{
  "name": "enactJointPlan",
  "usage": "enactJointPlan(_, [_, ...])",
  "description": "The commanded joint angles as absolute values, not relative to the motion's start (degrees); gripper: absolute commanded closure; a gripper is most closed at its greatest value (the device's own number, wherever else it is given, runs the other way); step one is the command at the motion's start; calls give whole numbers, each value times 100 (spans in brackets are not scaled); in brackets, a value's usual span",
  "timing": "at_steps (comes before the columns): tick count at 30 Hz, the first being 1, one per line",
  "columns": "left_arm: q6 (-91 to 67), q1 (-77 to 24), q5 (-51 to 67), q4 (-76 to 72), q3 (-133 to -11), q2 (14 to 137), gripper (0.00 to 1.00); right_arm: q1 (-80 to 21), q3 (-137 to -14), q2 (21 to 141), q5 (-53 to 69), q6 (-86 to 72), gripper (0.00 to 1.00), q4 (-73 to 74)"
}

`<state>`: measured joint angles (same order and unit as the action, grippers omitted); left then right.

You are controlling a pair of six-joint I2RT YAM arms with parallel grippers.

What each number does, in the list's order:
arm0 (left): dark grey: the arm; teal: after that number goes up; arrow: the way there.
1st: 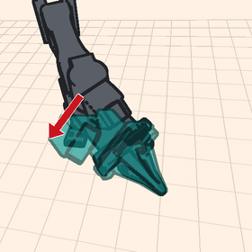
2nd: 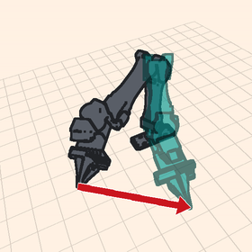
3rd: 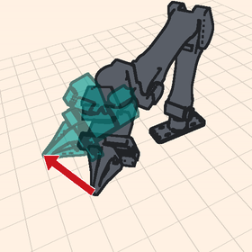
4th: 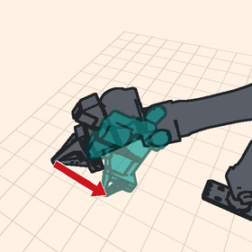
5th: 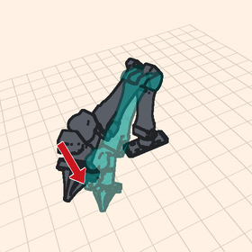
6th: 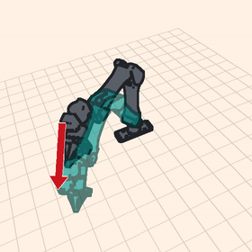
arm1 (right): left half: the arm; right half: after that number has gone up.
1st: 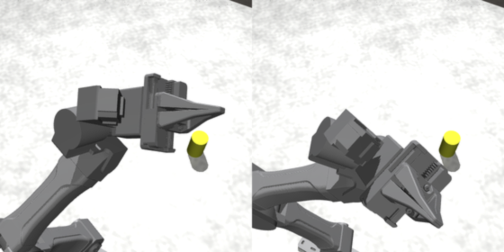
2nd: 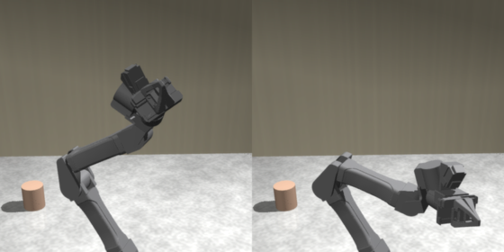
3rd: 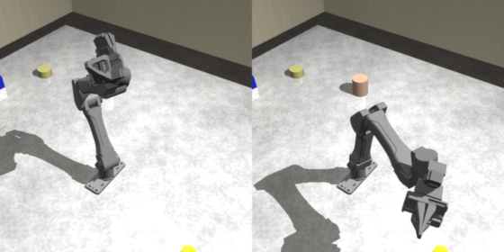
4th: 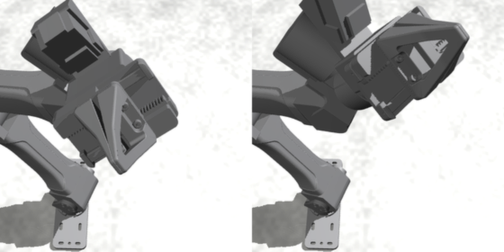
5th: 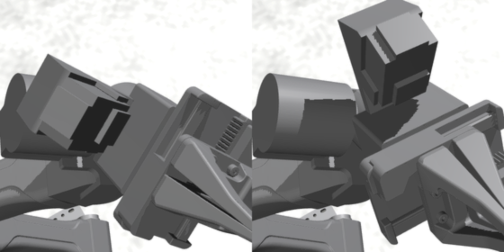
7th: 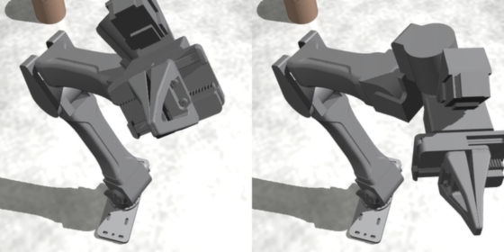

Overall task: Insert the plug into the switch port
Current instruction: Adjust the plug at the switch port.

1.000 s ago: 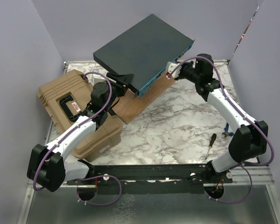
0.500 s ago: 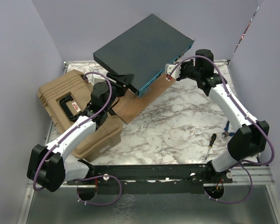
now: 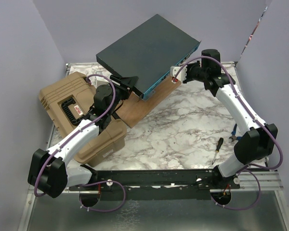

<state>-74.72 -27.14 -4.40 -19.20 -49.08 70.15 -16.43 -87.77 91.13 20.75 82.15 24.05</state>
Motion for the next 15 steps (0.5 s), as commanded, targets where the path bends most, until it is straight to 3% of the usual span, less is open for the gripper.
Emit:
enactJointPlan(1, [-7122, -2780, -343, -1744, -5003, 6562, 100, -1550, -8856, 9002, 1837, 8213, 79, 2610])
enactJointPlan(15, [-7133, -2786, -352, -1752, -4961, 6505, 100, -1337, -8490, 8527, 2174, 7617, 66, 2207])
